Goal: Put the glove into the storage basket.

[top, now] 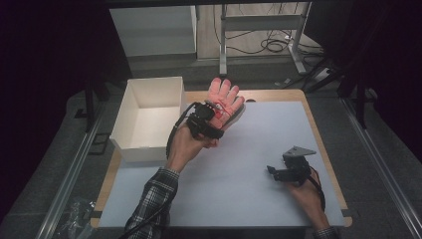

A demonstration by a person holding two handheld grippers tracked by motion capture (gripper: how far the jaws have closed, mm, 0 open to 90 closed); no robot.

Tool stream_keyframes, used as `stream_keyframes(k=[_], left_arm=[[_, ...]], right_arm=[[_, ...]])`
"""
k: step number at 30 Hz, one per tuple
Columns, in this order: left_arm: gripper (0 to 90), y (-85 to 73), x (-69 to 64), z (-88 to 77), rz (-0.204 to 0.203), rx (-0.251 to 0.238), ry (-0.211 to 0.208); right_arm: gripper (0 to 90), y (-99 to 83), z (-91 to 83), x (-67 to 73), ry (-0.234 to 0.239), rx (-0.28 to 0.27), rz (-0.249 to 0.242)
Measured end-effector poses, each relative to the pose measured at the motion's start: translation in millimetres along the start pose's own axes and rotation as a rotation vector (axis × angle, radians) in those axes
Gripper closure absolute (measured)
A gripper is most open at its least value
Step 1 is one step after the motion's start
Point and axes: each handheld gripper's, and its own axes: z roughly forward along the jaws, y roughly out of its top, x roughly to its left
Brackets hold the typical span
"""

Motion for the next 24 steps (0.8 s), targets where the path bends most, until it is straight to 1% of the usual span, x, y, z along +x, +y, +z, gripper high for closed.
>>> stream_keyframes(k=[1, 2, 3, 6, 12, 13, 14, 15, 16, 17, 20, 24], left_arm=[[36.5, 1.3, 1.7, -2.1, -0.002, 0.001, 0.004], [36.5, 4.4, 6.7, -8.1, -0.015, -0.001, 0.011], [36.5, 4.4, 6.7, -8.1, -0.015, -0.001, 0.011], [36.5, 8.1, 14.9, -18.4, -0.038, -0.01, 0.027], [36.5, 10.5, 33.5, -37.7, -0.092, -0.019, 0.092], [36.4, 10.0, 38.5, -41.1, -0.107, -0.023, 0.099], [36.4, 8.9, 46.3, -45.8, -0.124, -0.026, 0.108], [36.4, 8.2, 49.6, -47.7, -0.133, -0.029, 0.112], [36.3, 8.2, 49.6, -47.7, -0.133, -0.029, 0.112], [36.3, 7.0, 55.3, -51.0, -0.149, -0.033, 0.121], [35.9, 2.5, 67.4, -58.6, -0.177, -0.037, 0.158], [35.8, -6.2, 84.4, -67.3, -0.227, -0.039, 0.191]], right_arm=[[21.5, 0.0, 0.0, -0.1, 0.0, 0.0, -0.001], [21.4, 0.0, 0.0, 0.0, 0.0, 0.0, 0.0], [21.4, 0.0, 0.0, 0.0, 0.0, 0.0, 0.0], [21.4, 0.0, 0.0, -0.1, 0.0, 0.0, -0.002], [21.4, 0.0, 0.0, -0.1, 0.0, 0.0, -0.002], [21.4, 0.0, 0.0, -0.1, 0.0, 0.0, -0.001], [21.4, 0.0, 0.0, 0.0, 0.0, 0.0, 0.0], [21.4, 0.0, 0.0, -0.1, 0.0, 0.0, -0.002], [21.4, 0.0, 0.0, -0.1, 0.0, 0.0, -0.002], [21.4, 0.0, 0.1, -0.2, -0.001, -0.001, -0.003], [21.4, 0.0, 0.1, -0.2, 0.0, -0.001, -0.003], [21.4, 0.0, 0.1, -0.1, -0.001, -0.002, -0.002]])
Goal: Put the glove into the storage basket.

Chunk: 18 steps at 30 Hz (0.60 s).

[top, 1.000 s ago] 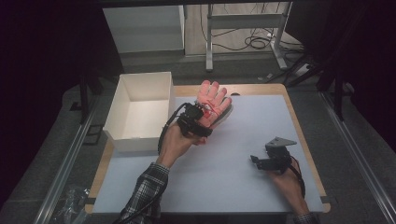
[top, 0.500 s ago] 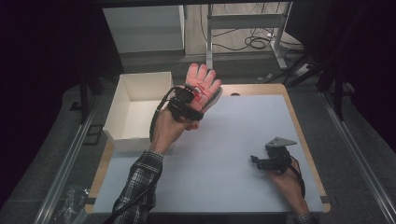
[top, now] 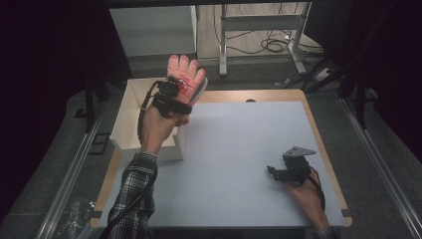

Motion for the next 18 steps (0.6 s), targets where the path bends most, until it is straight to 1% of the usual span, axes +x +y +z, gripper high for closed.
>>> stream_keyframes(k=[1, 2, 3, 5, 6, 7, 8, 9, 10, 11, 12, 15, 18], left_arm=[[35.7, -0.9, 3.4, -0.7, -0.01, 0.0, 0.007], [35.7, -3.2, 12.6, -3.1, -0.027, 0.001, 0.027], [35.6, -3.2, 12.6, -3.1, -0.027, 0.001, 0.027], [35.6, -6.1, 21.3, -5.0, -0.055, -0.004, 0.04], [35.5, -9.3, 30.0, -6.5, -0.078, -0.005, 0.056], [35.4, -9.3, 30.0, -6.5, -0.078, -0.005, 0.056], [35.3, -12.5, 37.6, -6.7, -0.097, -0.005, 0.069], [35.3, -12.5, 37.6, -6.7, -0.097, -0.005, 0.069], [35.3, -15.7, 43.9, -5.8, -0.113, -0.006, 0.08], [35.2, -19.5, 50.9, -3.4, -0.127, 0.001, 0.094], [35.2, -19.5, 50.9, -3.4, -0.127, 0.001, 0.094], [35.0, -26.8, 61.0, 4.7, -0.155, 0.009, 0.103], [34.8, -34.3, 69.1, 16.9, -0.174, 0.025, 0.099]], right_arm=[[21.4, 0.0, 0.0, 0.0, 0.0, 0.0, 0.0], [21.4, 0.0, 0.0, 0.1, -0.002, 0.0, 0.003], [21.4, 0.0, 0.0, 0.1, -0.002, 0.0, 0.003], [21.4, 0.0, -0.1, 0.1, -0.001, 0.0, 0.002], [21.4, 0.0, -0.1, 0.1, -0.001, 0.001, 0.001], [21.4, 0.0, -0.1, 0.1, -0.001, 0.001, 0.001], [21.4, 0.1, -0.1, 0.2, 0.0, 0.001, 0.002], [21.4, 0.1, -0.1, 0.2, 0.0, 0.001, 0.002], [21.4, 0.0, -0.1, 0.2, 0.0, 0.001, 0.001], [21.4, 0.1, -0.1, 0.2, 0.0, 0.001, 0.001], [21.4, 0.1, -0.1, 0.2, 0.0, 0.001, 0.001], [21.4, 0.0, -0.1, 0.2, -0.001, 0.001, 0.001], [21.4, 0.0, -0.1, 0.1, -0.001, 0.001, 0.0]])
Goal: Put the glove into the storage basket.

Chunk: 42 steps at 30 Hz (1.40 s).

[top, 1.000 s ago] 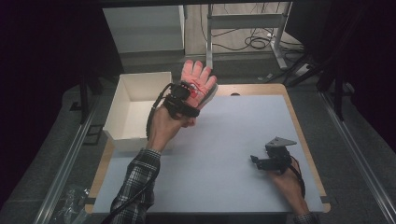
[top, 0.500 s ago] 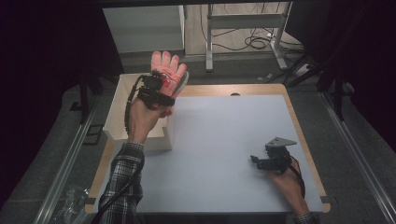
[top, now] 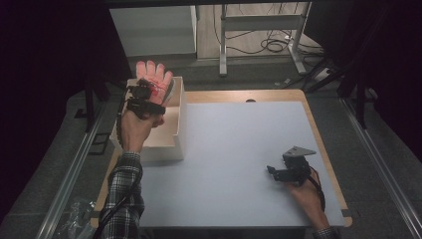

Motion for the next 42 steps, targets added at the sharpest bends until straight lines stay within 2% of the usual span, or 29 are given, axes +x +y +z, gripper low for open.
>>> stream_keyframes(k=[3, 8, 13, 19, 25, 28, 30, 34, 37, 40, 42], left_arm=[[34.6, -4.1, 4.5, 15.9, -0.016, 0.022, -0.006], [33.9, -7.4, 6.7, 40.1, -0.022, 0.056, -0.008], [33.7, -9.6, 3.6, 61.8, -0.011, 0.101, -0.008], [33.5, -9.0, -2.6, 83.1, 0.003, 0.192, 0.002], [32.7, -6.9, -10.3, 100.3, 0.035, 0.28, 0.037], [32.2, -4.8, -14.6, 104.2, 0.028, 0.31, -0.002], [31.4, -3.5, -17.2, 107.0, 0.03, 0.327, 0.004], [27.2, -3.6, -15.8, 115.2, 0.01, 0.371, -0.029], [20.6, -5.4, -11.8, 119.2, -0.008, 0.397, -0.061], [15.3, -5.7, -8.4, 117.8, -0.015, 0.399, -0.082], [12.6, -5.3, -8.2, 115.7, -0.026, 0.391, -0.082]], right_arm=[[21.4, 0.0, 0.0, 0.0, 0.0, 0.0, 0.0], [21.4, 0.0, 0.0, 0.0, 0.0, 0.0, 0.0], [21.4, 0.0, 0.0, 0.0, 0.0, 0.0, 0.0], [21.4, 0.0, 0.0, 0.0, 0.0, 0.0, -0.001], [21.4, 0.0, 0.0, 0.1, 0.0, 0.0, -0.001], [21.4, 0.1, 0.0, 0.1, 0.0, 0.0, 0.0], [21.4, 0.1, 0.1, 0.0, 0.0, 0.0, -0.001], [21.4, 0.0, 0.0, 0.1, 0.0, 0.0, -0.001], [21.4, 0.0, 0.0, 0.0, 0.0, 0.0, 0.0], [21.4, 0.0, 0.1, 0.0, 0.0, 0.0, -0.001], [21.4, 0.0, 0.0, 0.0, 0.0, 0.0, 0.0]])
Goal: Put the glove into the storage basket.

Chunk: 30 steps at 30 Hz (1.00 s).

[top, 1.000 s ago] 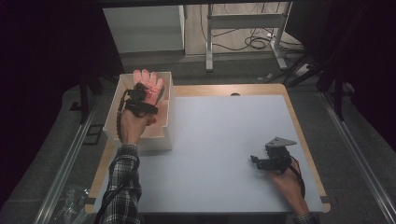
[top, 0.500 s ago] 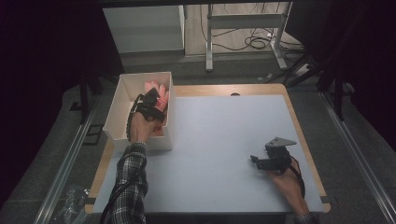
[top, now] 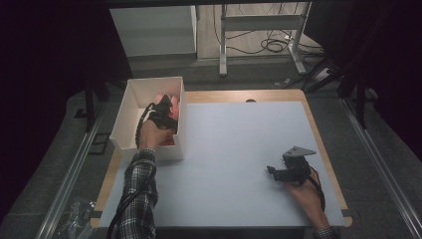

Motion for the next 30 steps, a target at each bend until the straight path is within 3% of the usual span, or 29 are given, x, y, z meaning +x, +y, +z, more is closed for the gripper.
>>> stream_keyframes(k=[3, 6, 13, 21, 30], left_arm=[[9.3, -1.3, 1.5, -4.9, 0.016, 0.008, -0.007], [5.3, -4.6, 3.8, -13.2, 0.013, -0.041, -0.033], [4.5, -13.1, 3.9, -34.2, 0.056, -0.115, -0.009], [3.7, -23.1, 8.5, -46.4, 0.089, -0.207, -0.016], [0.5, -34.1, 11.5, -60.5, 0.123, -0.32, 0.023]], right_arm=[[21.4, 0.0, 0.0, 0.0, 0.0, 0.0, 0.0], [21.4, 0.0, 0.0, 0.0, 0.0, 0.0, 0.0], [21.4, 0.0, 0.0, 0.0, 0.0, 0.0, 0.0], [21.4, 0.0, 0.0, 0.0, 0.0, 0.0, -0.001], [21.4, 0.0, 0.0, 0.1, 0.0, 0.0, -0.001]])
